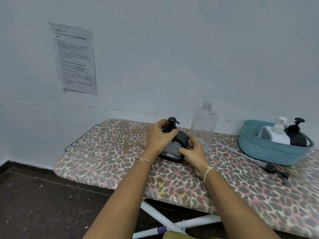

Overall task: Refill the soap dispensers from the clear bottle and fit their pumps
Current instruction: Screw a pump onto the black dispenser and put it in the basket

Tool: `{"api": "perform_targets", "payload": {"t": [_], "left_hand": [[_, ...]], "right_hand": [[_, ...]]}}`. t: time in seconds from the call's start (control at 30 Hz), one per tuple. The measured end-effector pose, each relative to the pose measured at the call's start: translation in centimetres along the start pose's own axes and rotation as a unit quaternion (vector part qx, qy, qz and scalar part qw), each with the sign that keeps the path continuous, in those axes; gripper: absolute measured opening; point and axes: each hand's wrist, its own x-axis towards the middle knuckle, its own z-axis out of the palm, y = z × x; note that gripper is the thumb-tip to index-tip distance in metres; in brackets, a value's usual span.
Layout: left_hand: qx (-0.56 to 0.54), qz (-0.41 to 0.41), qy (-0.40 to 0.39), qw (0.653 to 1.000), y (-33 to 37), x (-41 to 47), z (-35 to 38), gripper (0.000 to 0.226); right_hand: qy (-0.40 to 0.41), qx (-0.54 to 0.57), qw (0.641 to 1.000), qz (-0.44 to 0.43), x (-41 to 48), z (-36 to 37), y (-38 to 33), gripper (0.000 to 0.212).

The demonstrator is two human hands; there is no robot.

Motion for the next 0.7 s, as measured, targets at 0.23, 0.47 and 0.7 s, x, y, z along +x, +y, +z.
{"api": "perform_targets", "payload": {"t": [0.23, 0.47, 0.7], "left_hand": [[0.042, 0.021, -0.001, 0.999, -0.3, 0.6, 0.5, 0.035], [0.075, 0.011, 0.023, 0.997, -0.2, 0.5, 0.3, 0.035], [0.053, 0.003, -0.018, 0.998, -0.2, 0.4, 0.4, 0.014]], "right_hand": [[0.064, -0.003, 0.998, -0.013, -0.6, -0.2, 1.0, 0.060], [0.097, -0.050, 0.993, -0.054, -1.3, -0.2, 1.5, 0.044], [0.093, -0.138, 0.985, -0.054, -0.6, -0.8, 0.9, 0.042]]}}
